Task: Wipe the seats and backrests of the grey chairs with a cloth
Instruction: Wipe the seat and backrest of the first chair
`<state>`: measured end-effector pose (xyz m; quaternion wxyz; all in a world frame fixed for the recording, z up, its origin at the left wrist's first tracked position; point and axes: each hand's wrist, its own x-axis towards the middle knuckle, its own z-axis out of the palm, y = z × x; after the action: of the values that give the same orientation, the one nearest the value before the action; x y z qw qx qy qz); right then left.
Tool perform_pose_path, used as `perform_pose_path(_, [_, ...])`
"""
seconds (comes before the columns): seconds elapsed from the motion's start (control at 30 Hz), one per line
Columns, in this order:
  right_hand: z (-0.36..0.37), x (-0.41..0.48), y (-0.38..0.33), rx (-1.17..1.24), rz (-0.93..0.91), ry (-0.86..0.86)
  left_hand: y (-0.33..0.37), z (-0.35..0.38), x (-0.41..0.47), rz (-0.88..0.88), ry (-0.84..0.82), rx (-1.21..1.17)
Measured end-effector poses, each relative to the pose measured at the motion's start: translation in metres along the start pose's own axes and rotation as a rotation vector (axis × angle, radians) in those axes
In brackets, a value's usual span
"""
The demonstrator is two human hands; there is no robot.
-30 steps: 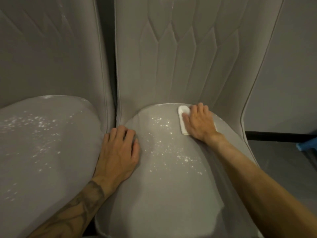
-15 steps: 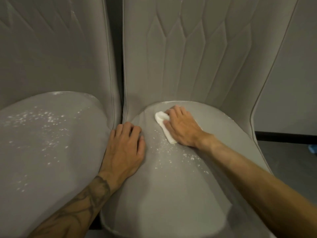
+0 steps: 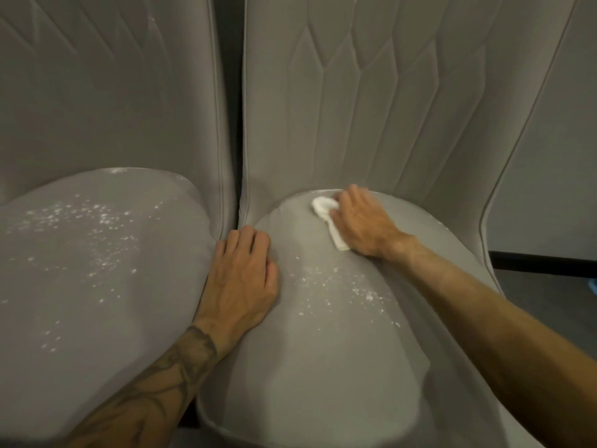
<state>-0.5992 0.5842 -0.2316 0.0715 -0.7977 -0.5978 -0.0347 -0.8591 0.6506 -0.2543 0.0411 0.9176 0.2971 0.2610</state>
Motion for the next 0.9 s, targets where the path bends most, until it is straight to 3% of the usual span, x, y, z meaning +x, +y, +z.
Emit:
perform_pose_path(0.1, [0.005, 0.009, -0.02, -0.087, 0.138, -0.021, 0.0, 0.001, 0.001, -0.011, -0.005, 0.006])
perform_pose_path(0.2, [0.016, -0.004, -0.074, 0.075, -0.074, -0.002, 0.0, 0.0, 0.0, -0.022, 0.0, -0.003])
perform_pose_path(0.27, [0.008, -0.017, -0.07, 0.101, -0.178, 0.003, 0.001, -0.003, -0.001, -0.025, -0.008, -0.017])
perform_pose_path(0.33, [-0.002, -0.019, -0.038, 0.088, -0.097, -0.012, 0.002, -0.009, -0.001, -0.026, -0.039, -0.031])
perform_pose_path(0.4, [-0.005, -0.014, -0.007, 0.013, 0.1, -0.029, 0.001, -0.017, -0.006, -0.008, -0.084, -0.023])
perform_pose_path(0.5, [0.0, -0.005, -0.03, -0.083, 0.215, -0.065, -0.004, -0.031, -0.025, 0.024, -0.123, 0.005])
perform_pose_path(0.6, [0.013, -0.008, -0.093, 0.036, 0.011, -0.031, -0.007, -0.042, -0.044, 0.025, -0.112, 0.088])
perform_pose_path(0.7, [0.002, -0.021, -0.085, 0.082, -0.142, -0.021, -0.008, -0.045, -0.051, -0.012, -0.121, 0.109])
perform_pose_path(0.83, [-0.004, -0.007, -0.027, 0.003, 0.177, -0.039, -0.006, -0.042, -0.052, -0.05, -0.118, 0.087])
perform_pose_path(0.9, [0.002, 0.001, -0.05, -0.028, 0.235, -0.026, -0.007, -0.04, -0.051, -0.062, -0.117, 0.105])
